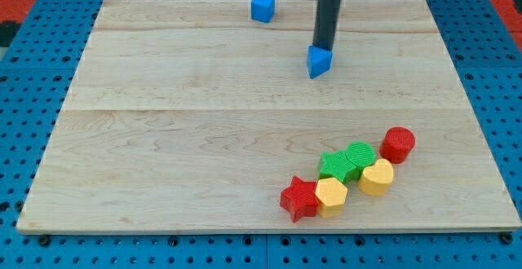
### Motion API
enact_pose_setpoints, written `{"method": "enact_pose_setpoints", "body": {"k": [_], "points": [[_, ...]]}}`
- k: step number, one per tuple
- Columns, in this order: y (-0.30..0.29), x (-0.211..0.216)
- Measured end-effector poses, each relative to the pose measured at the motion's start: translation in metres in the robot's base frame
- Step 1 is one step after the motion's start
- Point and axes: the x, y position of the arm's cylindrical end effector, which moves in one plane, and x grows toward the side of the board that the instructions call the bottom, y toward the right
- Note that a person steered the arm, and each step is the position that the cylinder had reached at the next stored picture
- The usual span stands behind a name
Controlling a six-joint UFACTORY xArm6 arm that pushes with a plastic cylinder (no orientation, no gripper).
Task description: Move blue triangle to the top center
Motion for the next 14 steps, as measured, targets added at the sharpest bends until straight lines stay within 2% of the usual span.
{"method": "enact_pose_setpoints", "body": {"k": [2, 4, 5, 6, 7, 8, 9, 10, 11, 12, 13, 14], "points": [[-0.019, 0.006], [0.037, 0.052], [-0.036, 0.039], [-0.142, 0.002], [-0.195, -0.029], [-0.185, 0.041], [-0.129, 0.035], [-0.124, 0.018], [-0.158, -0.038], [-0.176, -0.051], [-0.147, -0.029], [-0.141, -0.052]]}}
